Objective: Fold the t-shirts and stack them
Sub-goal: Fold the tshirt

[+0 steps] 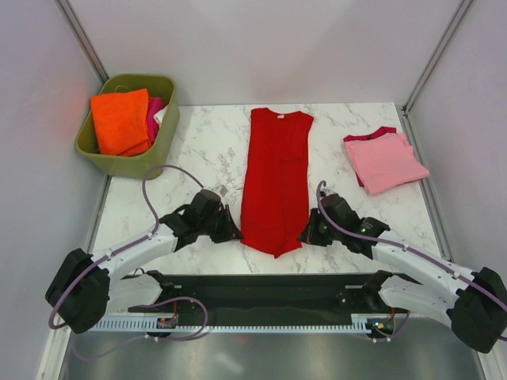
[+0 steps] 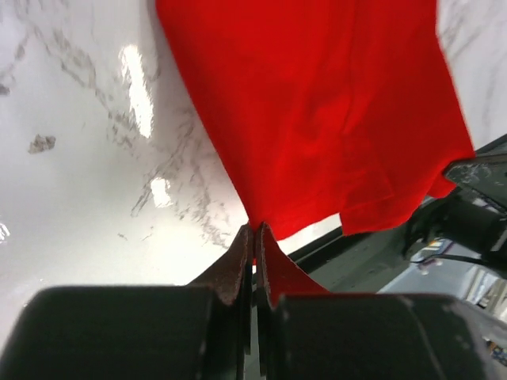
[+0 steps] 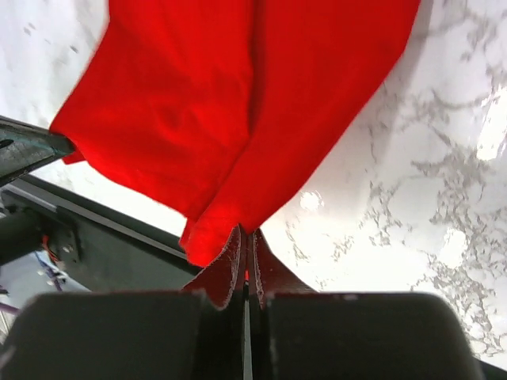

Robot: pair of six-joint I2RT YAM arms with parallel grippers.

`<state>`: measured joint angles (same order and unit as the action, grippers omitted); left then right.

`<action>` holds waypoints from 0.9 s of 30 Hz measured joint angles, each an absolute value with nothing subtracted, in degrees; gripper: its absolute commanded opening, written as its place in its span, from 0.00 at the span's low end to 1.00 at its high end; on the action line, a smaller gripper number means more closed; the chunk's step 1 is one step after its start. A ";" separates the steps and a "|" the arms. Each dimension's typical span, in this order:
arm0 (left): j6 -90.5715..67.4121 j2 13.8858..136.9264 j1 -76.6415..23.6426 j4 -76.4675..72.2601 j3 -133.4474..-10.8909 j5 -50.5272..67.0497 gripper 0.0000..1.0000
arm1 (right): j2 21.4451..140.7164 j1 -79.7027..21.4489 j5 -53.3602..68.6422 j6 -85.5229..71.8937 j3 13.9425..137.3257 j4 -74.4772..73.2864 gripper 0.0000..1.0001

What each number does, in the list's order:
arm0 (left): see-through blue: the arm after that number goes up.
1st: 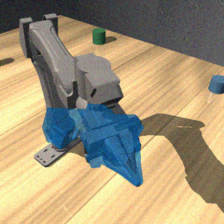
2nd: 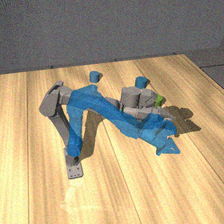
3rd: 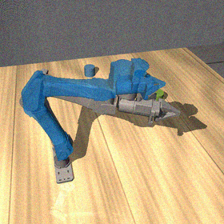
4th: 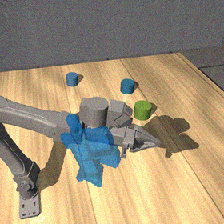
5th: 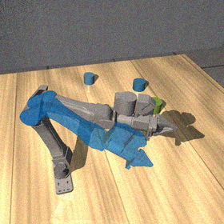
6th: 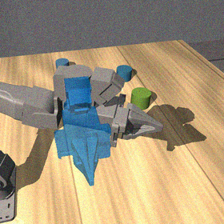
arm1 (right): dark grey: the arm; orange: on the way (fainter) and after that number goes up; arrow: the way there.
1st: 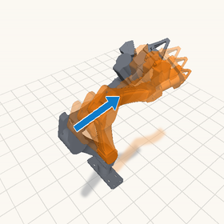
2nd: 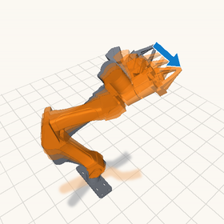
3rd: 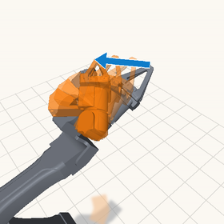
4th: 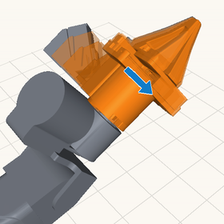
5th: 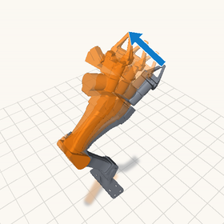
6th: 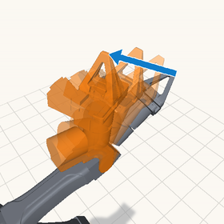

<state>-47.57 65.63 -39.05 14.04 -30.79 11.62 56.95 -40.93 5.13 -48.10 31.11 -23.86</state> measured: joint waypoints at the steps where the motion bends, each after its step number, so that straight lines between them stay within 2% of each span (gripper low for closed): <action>1: -47.46 65.28 -38.41 14.63 -32.05 12.45 0.02 | 57.01 -40.60 5.02 -47.83 32.58 -24.03 0.00; 10: -45.58 70.43 -30.41 14.85 -41.67 16.03 0.02 | 65.36 -30.44 5.02 -42.41 42.57 -24.51 0.00; 16: -44.16 82.30 -27.94 14.83 -52.77 16.12 0.02 | 77.73 -22.68 7.16 -38.61 48.73 -22.87 0.00; 27: -43.40 101.80 -24.29 14.41 -68.05 15.94 0.02 | 96.53 -16.19 9.34 -35.48 64.07 -21.39 0.00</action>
<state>-43.40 101.80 -24.29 14.41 -68.05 15.94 96.53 -16.19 9.34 -35.48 64.07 -21.39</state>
